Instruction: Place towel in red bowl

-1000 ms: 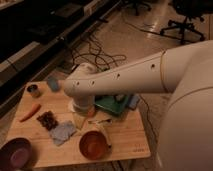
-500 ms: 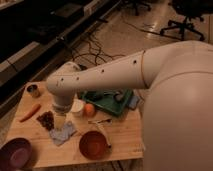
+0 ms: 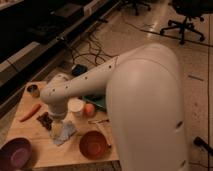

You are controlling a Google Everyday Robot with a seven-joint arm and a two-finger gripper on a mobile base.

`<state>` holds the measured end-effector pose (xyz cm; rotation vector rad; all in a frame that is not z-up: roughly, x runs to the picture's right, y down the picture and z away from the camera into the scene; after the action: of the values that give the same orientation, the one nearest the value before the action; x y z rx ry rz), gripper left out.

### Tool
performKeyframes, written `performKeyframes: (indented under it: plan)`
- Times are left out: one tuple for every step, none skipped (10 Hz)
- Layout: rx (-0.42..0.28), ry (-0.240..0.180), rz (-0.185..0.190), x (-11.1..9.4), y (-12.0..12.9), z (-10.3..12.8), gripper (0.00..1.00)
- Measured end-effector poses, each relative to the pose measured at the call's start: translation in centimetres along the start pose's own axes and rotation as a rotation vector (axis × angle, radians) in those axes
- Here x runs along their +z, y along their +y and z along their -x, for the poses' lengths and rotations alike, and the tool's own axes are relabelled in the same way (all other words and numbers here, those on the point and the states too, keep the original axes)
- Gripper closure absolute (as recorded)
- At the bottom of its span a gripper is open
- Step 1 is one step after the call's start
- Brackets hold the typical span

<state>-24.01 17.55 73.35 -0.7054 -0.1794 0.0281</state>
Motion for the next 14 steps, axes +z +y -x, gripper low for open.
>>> performKeyframes:
  plan:
    - [0.021,0.051,0.002,1.1,0.2,-0.1,0.2]
    - [0.043,0.104,0.004,2.1,0.4,-0.2,0.2]
    - [0.067,0.153,0.012,3.0,0.4,-0.6,0.2]
    - [0.094,0.16,0.04,3.7,0.2,-1.0,0.2]
    - [0.119,0.147,0.07,4.2,-0.1,-1.7,0.2]
    - [0.139,0.134,0.08,4.7,-0.4,-2.2,0.2]
    - [0.143,0.118,0.1,5.7,-0.4,-1.9,0.2]
    - [0.143,0.106,0.11,6.1,-0.4,-1.7,0.2]
    - [0.125,0.127,0.102,6.8,-0.7,-1.8,0.2]
    - [0.094,0.143,0.09,7.4,-0.3,-0.6,0.2]
    - [0.08,0.159,0.079,7.7,0.0,-0.2,0.2]
    - [0.069,0.193,0.049,8.0,-0.2,-0.4,0.2]
    - [0.047,0.236,-0.001,8.2,-0.2,-0.2,0.2]
    - [0.027,0.248,-0.028,8.7,0.3,0.6,0.2]
